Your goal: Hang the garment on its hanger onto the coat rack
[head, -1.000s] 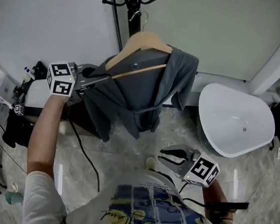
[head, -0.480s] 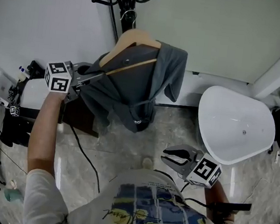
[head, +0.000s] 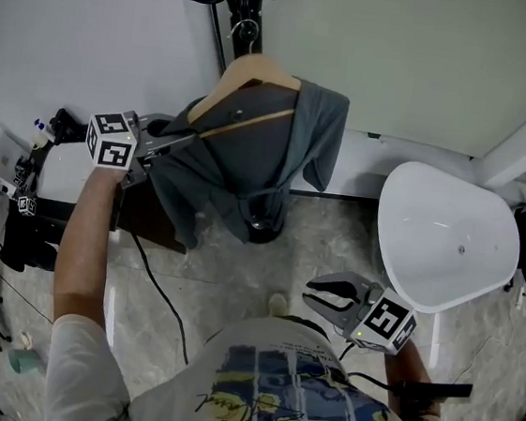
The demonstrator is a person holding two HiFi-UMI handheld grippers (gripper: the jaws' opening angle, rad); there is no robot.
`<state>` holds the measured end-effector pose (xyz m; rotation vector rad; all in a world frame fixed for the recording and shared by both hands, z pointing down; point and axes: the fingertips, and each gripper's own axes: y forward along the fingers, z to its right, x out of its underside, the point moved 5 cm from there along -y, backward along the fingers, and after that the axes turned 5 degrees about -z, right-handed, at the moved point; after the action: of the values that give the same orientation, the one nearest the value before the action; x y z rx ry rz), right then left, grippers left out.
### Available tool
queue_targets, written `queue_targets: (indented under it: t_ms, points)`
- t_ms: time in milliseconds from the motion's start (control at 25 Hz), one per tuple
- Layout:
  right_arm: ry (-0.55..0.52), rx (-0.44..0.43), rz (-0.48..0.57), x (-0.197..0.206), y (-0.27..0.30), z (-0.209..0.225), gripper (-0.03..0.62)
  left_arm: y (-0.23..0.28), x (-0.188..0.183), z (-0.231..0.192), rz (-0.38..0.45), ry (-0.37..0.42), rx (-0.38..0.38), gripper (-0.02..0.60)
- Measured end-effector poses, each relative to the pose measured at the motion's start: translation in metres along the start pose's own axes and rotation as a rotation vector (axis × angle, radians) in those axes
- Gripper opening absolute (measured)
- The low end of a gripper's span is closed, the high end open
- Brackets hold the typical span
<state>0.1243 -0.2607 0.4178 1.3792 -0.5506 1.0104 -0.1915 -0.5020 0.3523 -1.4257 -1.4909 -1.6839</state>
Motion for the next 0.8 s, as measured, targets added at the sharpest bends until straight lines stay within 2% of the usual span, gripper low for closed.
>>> queue_targets:
  t_ms: [200, 440, 520, 640, 760, 800]
  points:
    - [0.012, 0.004, -0.009, 0.003, 0.006, -0.001, 0.074, 0.004, 0.0, -0.009, -0.006, 0.029, 0.001, 0.025]
    - [0.02, 0.016, -0.018, 0.007, 0.007, -0.005, 0.072, 0.004, -0.001, -0.015, -0.005, 0.065, -0.076, 0.06]
    - [0.016, 0.019, -0.023, 0.007, 0.007, -0.01, 0.073, 0.003, -0.002, -0.015, -0.016, 0.078, -0.12, 0.079]
    - [0.006, 0.025, -0.026, 0.008, 0.009, -0.018, 0.073, -0.003, -0.002, -0.017, -0.036, 0.101, -0.211, 0.143]
    - [-0.001, 0.031, -0.03, 0.009, 0.012, -0.026, 0.074, -0.016, 0.0, -0.017, -0.066, 0.131, -0.335, 0.218]
    - [-0.002, 0.033, -0.032, 0.01, 0.013, -0.028, 0.072, -0.021, 0.001, -0.017, -0.07, 0.142, -0.379, 0.225]
